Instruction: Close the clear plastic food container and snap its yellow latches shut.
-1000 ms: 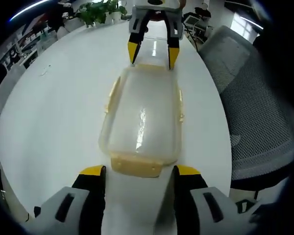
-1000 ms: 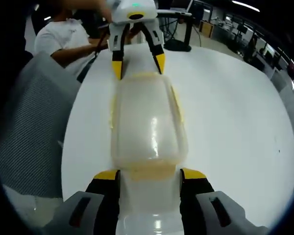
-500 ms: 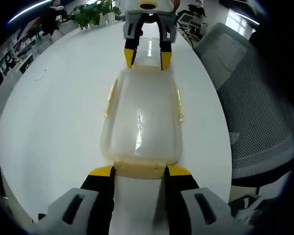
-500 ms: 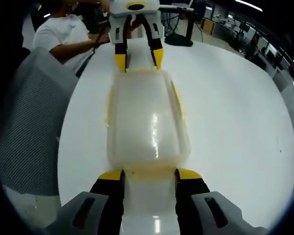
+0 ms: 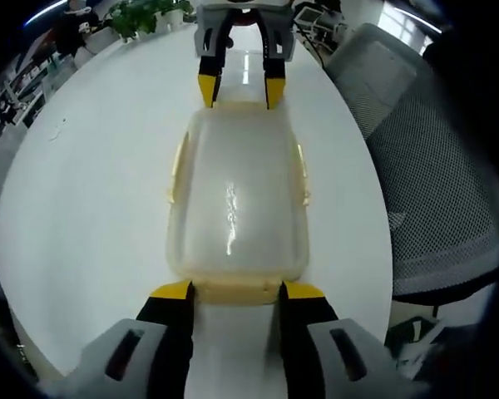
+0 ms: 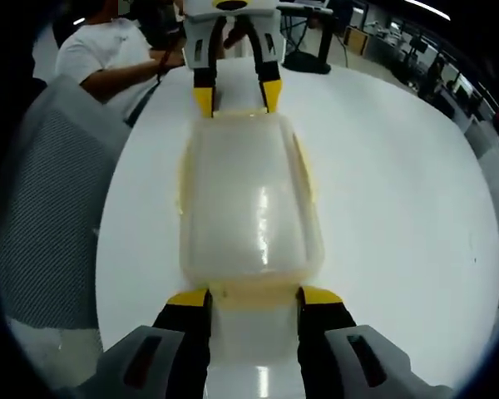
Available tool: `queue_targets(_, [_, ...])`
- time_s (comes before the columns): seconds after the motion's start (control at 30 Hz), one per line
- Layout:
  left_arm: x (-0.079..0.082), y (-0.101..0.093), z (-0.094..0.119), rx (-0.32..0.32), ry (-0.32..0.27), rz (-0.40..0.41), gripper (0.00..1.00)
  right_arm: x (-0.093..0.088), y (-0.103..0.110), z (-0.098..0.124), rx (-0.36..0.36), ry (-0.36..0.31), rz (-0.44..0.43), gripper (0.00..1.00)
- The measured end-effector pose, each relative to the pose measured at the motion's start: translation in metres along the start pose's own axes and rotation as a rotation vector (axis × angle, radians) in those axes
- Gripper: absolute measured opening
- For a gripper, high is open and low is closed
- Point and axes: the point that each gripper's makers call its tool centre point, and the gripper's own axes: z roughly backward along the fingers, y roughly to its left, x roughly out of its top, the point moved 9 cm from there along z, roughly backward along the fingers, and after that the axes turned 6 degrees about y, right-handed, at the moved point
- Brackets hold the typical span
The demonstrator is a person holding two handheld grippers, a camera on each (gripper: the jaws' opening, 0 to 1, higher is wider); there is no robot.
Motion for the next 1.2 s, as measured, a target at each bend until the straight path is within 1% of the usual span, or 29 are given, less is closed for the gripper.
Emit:
queue_targets(0.1, [0.000,0.000,0.001,-0.004,0.011,0.009,0.40,0.002,0.000,0.000,0.001,0.009,0.011,0.40])
queue_targets(0.17, [0.001,0.000,0.001,-0.003,0.022,0.011,0.40,0.004,0.000,-0.001,0.008,0.018,0.043,0.41])
queue_targets(0.2, [0.000,0.000,0.002,-0.003,0.023,0.010,0.40,0.006,-0.001,-0.001,0.016,0.019,0.073,0.41])
queue_targets(0.23, [0.000,0.000,0.002,-0.004,0.024,0.010,0.40,0.007,-0.001,-0.001,0.015,0.030,0.058,0.41])
queue_targets(0.33, [0.000,-0.001,0.002,-0.003,0.022,0.013,0.40,0.006,-0.003,0.000,0.020,0.037,0.059,0.41])
queue_targets(0.5, [-0.002,-0.002,0.002,-0.002,0.024,0.017,0.40,0.011,-0.002,-0.001,0.021,0.077,0.060,0.41])
queue_targets(0.63, [-0.001,-0.003,0.002,0.001,0.033,0.017,0.40,0.012,-0.001,0.000,0.021,0.093,0.052,0.40])
queue_targets(0.83, [-0.001,-0.006,0.003,0.006,0.040,0.020,0.39,0.009,-0.001,0.001,0.018,0.076,0.035,0.40])
queue_targets(1.0, [-0.001,-0.005,0.004,0.003,0.042,0.014,0.38,0.011,0.001,0.001,0.005,0.083,0.028,0.39])
queue_targets(1.03, [-0.001,-0.005,0.004,0.011,0.051,0.025,0.38,0.010,0.004,0.002,0.007,0.078,0.020,0.39])
queue_targets(1.1, [0.000,-0.010,0.005,0.016,0.054,0.012,0.38,0.009,0.007,0.003,0.010,0.072,0.013,0.39])
queue_targets(1.17, [0.000,-0.013,0.006,0.028,0.034,0.016,0.38,0.009,0.010,0.002,0.001,0.078,0.013,0.39])
queue_targets(1.2, [-0.001,-0.015,0.007,0.026,0.035,0.016,0.38,0.009,0.011,0.003,0.004,0.076,0.013,0.39])
